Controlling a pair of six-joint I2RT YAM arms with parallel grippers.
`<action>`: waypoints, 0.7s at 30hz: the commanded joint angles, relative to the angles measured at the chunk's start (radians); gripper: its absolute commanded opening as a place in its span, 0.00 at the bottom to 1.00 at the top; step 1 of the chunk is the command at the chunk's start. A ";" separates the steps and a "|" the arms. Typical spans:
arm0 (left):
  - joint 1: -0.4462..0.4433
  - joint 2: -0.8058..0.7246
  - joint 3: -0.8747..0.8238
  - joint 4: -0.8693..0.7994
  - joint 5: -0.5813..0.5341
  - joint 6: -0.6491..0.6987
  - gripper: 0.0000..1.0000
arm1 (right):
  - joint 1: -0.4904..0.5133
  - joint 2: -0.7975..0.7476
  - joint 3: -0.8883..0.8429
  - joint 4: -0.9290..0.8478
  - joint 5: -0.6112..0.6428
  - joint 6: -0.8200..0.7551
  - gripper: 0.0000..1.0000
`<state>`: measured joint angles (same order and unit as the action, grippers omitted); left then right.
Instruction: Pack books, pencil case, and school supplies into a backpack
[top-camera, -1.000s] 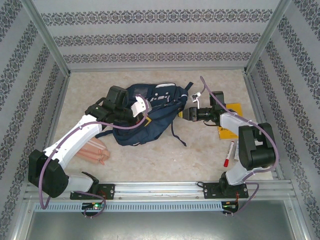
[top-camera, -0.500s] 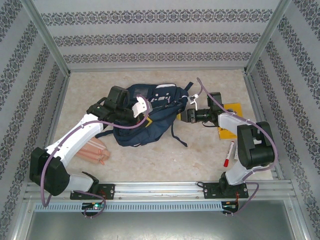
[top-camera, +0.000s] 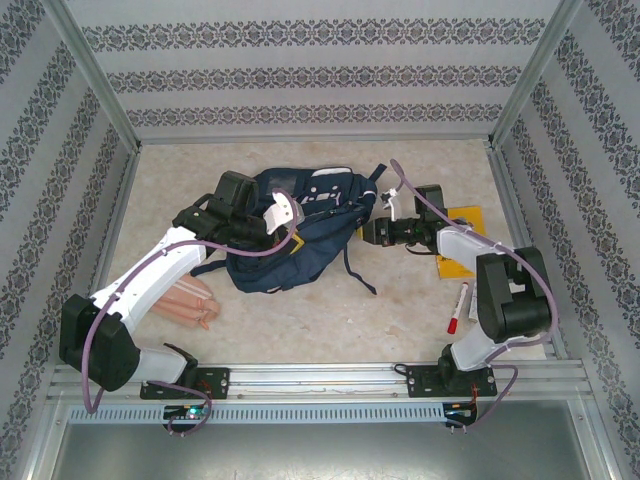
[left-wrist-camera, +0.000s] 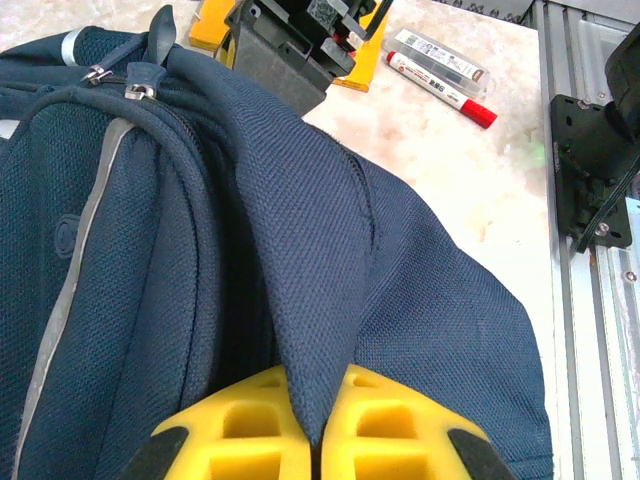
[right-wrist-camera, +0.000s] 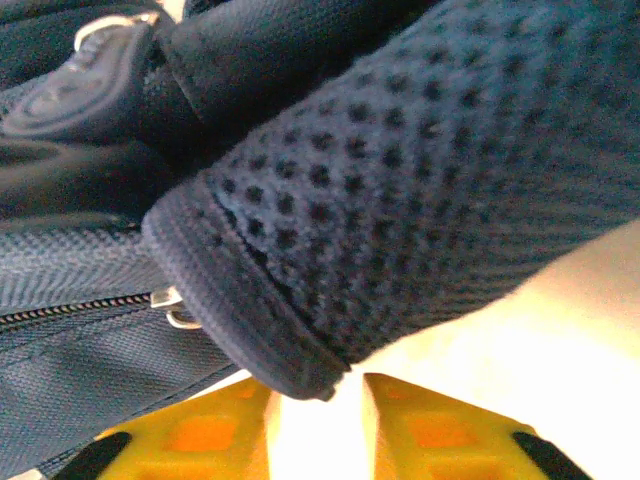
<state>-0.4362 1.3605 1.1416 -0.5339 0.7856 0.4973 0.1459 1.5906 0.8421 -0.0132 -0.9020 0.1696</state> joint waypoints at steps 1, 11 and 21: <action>0.011 -0.026 0.051 0.046 0.084 0.031 0.00 | -0.018 -0.071 -0.026 -0.028 0.085 -0.039 0.31; 0.011 -0.012 0.087 0.027 0.115 0.029 0.00 | -0.024 -0.108 -0.040 0.064 -0.025 -0.008 0.33; 0.011 -0.023 0.103 0.004 0.159 0.006 0.00 | -0.023 -0.068 -0.020 0.178 -0.179 0.105 0.38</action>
<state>-0.4362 1.3643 1.1896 -0.5774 0.8280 0.5003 0.1326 1.5154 0.7910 0.1116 -1.0077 0.2466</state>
